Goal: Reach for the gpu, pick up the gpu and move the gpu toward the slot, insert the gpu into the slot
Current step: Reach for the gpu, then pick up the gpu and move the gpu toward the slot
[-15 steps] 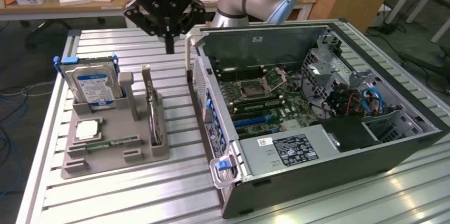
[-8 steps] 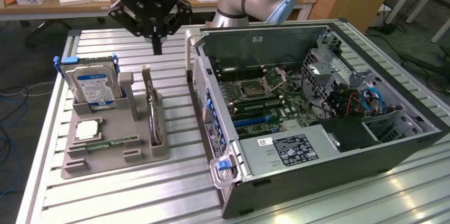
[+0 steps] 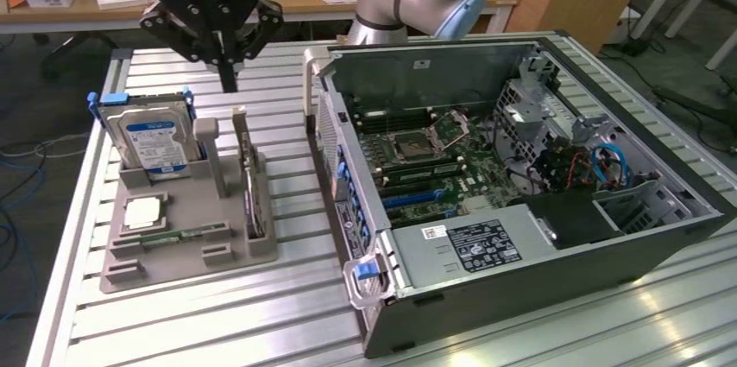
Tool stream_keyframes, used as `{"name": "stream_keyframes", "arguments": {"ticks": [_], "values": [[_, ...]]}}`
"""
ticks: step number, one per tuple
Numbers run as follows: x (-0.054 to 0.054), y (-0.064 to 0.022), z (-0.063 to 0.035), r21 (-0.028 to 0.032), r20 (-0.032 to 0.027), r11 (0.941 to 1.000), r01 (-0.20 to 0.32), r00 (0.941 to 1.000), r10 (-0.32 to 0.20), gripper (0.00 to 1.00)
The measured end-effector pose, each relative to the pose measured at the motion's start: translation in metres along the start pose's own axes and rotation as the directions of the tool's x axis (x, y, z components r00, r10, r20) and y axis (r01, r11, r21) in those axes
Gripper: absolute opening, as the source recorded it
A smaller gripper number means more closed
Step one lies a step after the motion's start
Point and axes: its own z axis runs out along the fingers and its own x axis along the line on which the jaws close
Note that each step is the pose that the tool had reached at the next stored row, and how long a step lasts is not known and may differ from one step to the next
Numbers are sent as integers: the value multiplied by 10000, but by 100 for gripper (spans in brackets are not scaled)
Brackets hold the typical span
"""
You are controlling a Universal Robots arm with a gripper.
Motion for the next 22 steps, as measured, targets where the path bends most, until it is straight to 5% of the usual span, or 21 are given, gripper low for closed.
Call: {"name": "stream_keyframes", "arguments": {"ticks": [19,22], "values": [[44,-3,-1,-1,1,10000,0,10000,0,10],[44,-3,-1,0,0,10000,0,10000,0,16]]}}
